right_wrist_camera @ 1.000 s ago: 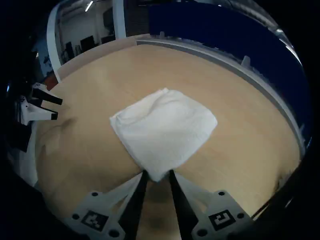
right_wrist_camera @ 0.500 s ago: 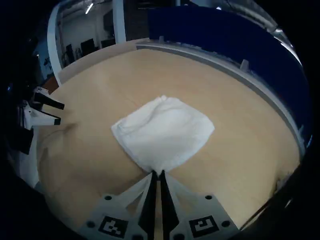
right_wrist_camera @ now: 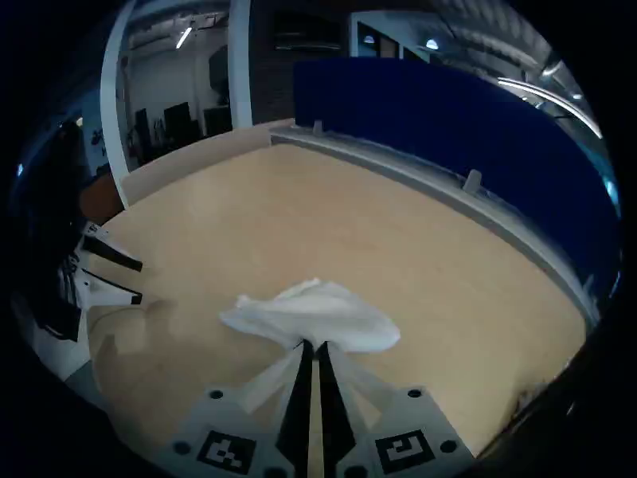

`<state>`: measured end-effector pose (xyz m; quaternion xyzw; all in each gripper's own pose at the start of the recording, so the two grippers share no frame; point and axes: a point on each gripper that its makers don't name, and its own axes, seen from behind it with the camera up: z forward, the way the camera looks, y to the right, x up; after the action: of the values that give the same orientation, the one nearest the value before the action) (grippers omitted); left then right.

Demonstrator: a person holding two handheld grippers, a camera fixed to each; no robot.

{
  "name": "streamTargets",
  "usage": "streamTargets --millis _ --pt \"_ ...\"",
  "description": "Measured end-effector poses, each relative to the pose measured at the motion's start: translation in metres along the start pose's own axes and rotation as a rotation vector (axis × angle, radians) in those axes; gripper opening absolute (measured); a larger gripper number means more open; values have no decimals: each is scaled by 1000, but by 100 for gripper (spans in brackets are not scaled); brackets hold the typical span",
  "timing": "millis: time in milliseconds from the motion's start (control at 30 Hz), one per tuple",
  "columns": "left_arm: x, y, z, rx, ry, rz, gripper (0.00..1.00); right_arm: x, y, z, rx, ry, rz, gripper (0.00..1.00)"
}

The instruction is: Fold towel

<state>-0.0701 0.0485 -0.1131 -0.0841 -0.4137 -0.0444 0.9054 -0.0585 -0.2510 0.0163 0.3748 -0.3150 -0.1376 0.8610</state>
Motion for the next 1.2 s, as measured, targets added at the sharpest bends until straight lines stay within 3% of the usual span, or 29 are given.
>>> streamTargets --millis 267,467,967,1200 --pt "8 0 -7 -1 19 3 95 48 20 -41 -42 70 -28 5" --pt "16 3 -12 -7 39 -7 96 72 38 -71 -70 109 -11 5" --pt "15 14 -17 -26 42 17 95 75 77 -111 -142 137 29 5" --pt "18 22 -18 -35 42 31 95 71 108 -135 -186 133 31 5"
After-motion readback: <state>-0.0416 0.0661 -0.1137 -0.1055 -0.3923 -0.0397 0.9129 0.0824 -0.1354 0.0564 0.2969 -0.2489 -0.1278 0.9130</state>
